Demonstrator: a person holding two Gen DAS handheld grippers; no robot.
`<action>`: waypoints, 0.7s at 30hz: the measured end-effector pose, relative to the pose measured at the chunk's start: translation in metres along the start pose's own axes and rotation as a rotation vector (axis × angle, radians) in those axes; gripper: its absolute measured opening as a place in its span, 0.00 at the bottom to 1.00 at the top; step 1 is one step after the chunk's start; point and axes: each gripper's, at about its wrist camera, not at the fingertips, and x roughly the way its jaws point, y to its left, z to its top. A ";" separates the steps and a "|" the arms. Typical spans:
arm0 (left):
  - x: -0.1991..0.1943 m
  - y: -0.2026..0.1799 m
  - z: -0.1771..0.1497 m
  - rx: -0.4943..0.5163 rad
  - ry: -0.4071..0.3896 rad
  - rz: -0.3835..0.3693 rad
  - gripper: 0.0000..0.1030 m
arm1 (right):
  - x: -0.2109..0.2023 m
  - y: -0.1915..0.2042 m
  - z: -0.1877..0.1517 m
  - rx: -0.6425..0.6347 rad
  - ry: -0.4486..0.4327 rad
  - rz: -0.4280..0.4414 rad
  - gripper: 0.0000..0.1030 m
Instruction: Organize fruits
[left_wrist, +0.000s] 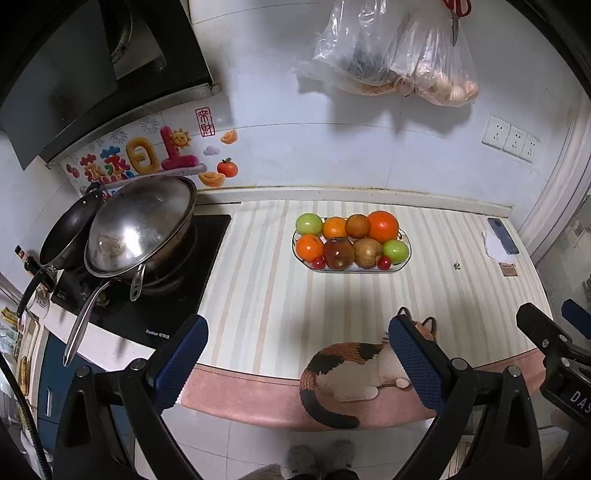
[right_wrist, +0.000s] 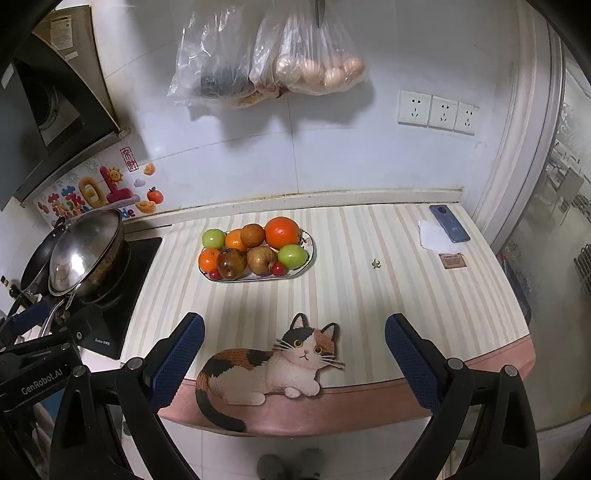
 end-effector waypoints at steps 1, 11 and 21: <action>0.001 0.000 0.001 0.000 -0.001 0.001 0.97 | 0.000 0.000 0.000 -0.002 -0.003 -0.002 0.97; 0.002 0.000 0.002 -0.010 -0.015 0.015 0.97 | 0.003 0.007 0.000 -0.005 -0.005 0.006 0.97; 0.002 0.001 0.002 -0.011 -0.016 0.014 0.99 | 0.004 0.009 0.000 -0.013 0.000 0.001 0.97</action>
